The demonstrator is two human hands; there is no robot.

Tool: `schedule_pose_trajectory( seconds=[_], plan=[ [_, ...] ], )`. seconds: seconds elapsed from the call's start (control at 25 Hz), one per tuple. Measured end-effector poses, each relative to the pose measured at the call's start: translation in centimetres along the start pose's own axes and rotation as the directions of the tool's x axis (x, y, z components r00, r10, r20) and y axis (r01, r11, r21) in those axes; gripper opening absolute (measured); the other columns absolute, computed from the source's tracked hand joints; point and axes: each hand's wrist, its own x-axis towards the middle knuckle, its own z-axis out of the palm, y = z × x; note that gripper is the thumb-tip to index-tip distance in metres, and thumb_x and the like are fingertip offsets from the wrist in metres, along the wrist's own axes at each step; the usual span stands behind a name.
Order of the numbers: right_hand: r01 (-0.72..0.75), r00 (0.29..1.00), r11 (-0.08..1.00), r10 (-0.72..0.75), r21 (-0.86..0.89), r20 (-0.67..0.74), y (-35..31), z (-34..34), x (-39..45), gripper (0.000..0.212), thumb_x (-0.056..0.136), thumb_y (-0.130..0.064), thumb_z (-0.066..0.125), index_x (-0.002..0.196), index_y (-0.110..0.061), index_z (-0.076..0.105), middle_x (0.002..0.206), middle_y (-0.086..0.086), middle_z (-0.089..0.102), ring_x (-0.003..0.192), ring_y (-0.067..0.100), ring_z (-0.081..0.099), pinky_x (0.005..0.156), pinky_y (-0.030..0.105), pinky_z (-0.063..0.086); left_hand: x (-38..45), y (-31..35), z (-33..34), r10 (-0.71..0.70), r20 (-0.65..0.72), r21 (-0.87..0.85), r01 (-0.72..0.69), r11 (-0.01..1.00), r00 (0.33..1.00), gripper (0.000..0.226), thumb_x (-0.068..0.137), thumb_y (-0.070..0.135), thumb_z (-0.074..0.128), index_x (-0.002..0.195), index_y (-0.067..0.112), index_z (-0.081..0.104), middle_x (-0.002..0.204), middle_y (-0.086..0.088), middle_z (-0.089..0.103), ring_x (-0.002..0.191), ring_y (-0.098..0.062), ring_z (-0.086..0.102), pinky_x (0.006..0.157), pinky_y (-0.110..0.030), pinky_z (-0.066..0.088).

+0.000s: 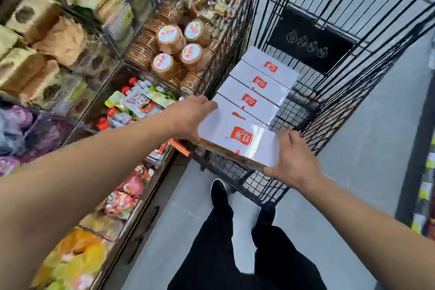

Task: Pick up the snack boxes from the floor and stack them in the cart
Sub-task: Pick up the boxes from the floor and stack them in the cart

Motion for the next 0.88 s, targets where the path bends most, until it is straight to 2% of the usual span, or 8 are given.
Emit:
schedule_pose_trajectory(
  seconds=[0.12,0.2,0.32,0.44,0.52,0.6,0.76,0.88],
  plan=[
    [-0.051,0.994,0.990,0.063,-0.132,0.085,-1.2,3.1,2.0,0.099,0.064,-0.070,0.068,0.134,-0.011,0.029,0.129,0.009,0.044,0.119,0.028,0.044,0.098,0.040,0.043,3.3,-1.2,1.4,0.074,0.087,0.142,-0.086,0.986,0.993,0.086,0.056,0.045,0.075,0.128,0.018,0.037,0.118,-0.007,0.049,0.105,-0.028,0.049,0.081,-0.045,0.052],
    [-0.074,0.985,0.984,0.097,-0.159,0.141,-1.6,4.9,3.1,0.099,0.068,-0.068,0.066,0.135,-0.008,0.027,0.131,0.010,0.043,0.123,0.029,0.042,0.103,0.040,0.041,5.0,-1.5,2.8,0.112,0.119,0.259,-0.140,0.956,0.987,0.072,0.061,0.041,0.072,0.122,0.015,0.042,0.115,-0.007,0.049,0.102,-0.028,0.049,0.082,-0.043,0.047],
    [-0.083,0.981,0.977,0.114,-0.197,0.155,-1.7,7.0,4.8,0.097,0.070,-0.065,0.067,0.136,-0.005,0.028,0.132,0.012,0.043,0.123,0.030,0.042,0.104,0.041,0.041,6.6,-1.8,5.0,0.112,0.103,0.405,-0.144,0.903,0.988,0.056,0.074,0.025,0.062,0.124,0.012,0.041,0.119,-0.006,0.046,0.113,-0.030,0.043,0.099,-0.046,0.034],
    [-0.094,0.978,0.974,0.129,-0.204,0.166,-1.7,8.9,6.5,0.102,0.071,-0.068,0.064,0.141,-0.004,0.024,0.136,0.012,0.039,0.126,0.030,0.038,0.105,0.040,0.036,7.8,-2.3,7.6,0.087,0.097,0.472,-0.123,0.873,0.991,0.054,0.077,0.017,0.059,0.128,0.007,0.043,0.119,-0.009,0.050,0.119,-0.034,0.043,0.110,-0.052,0.025],
    [-0.097,0.975,0.976,0.133,-0.196,0.179,-1.8,10.1,7.3,0.104,0.072,-0.068,0.063,0.143,-0.004,0.021,0.138,0.012,0.036,0.129,0.030,0.037,0.107,0.040,0.034,8.4,-2.6,9.2,0.114,0.107,0.496,-0.152,0.855,0.988,0.047,0.074,0.016,0.062,0.120,0.006,0.055,0.108,-0.009,0.059,0.111,-0.034,0.051,0.109,-0.051,0.032],
    [-0.102,0.976,0.977,0.135,-0.188,0.171,-2.0,11.6,8.3,0.104,0.072,-0.065,0.066,0.142,-0.003,0.021,0.139,0.013,0.036,0.129,0.030,0.038,0.107,0.040,0.036,9.0,-3.0,10.5,0.134,0.061,0.500,-0.146,0.853,0.989,0.035,0.078,0.015,0.055,0.111,0.007,0.061,0.099,-0.007,0.063,0.101,-0.032,0.055,0.104,-0.047,0.039],
    [-0.053,0.988,0.979,0.081,-0.196,0.135,-2.4,13.6,9.4,0.106,0.069,-0.062,0.072,0.143,-0.002,0.026,0.139,0.015,0.039,0.124,0.032,0.043,0.101,0.042,0.042,9.5,-3.5,11.8,0.022,0.082,0.500,-0.060,0.864,0.996,0.056,0.085,0.014,0.045,0.138,0.001,0.032,0.131,-0.014,0.046,0.122,-0.036,0.040,0.111,-0.048,0.027],
    [-0.035,0.992,0.977,0.059,-0.212,0.110,-2.0,14.6,9.5,0.108,0.064,-0.064,0.074,0.141,0.000,0.033,0.133,0.016,0.046,0.118,0.034,0.048,0.097,0.045,0.044,9.4,-3.4,12.7,-0.042,0.053,0.501,0.010,0.865,0.998,0.060,0.088,0.013,0.026,0.146,0.001,0.014,0.147,-0.015,0.030,0.139,-0.038,0.022,0.117,-0.050,0.013]
  ],
)
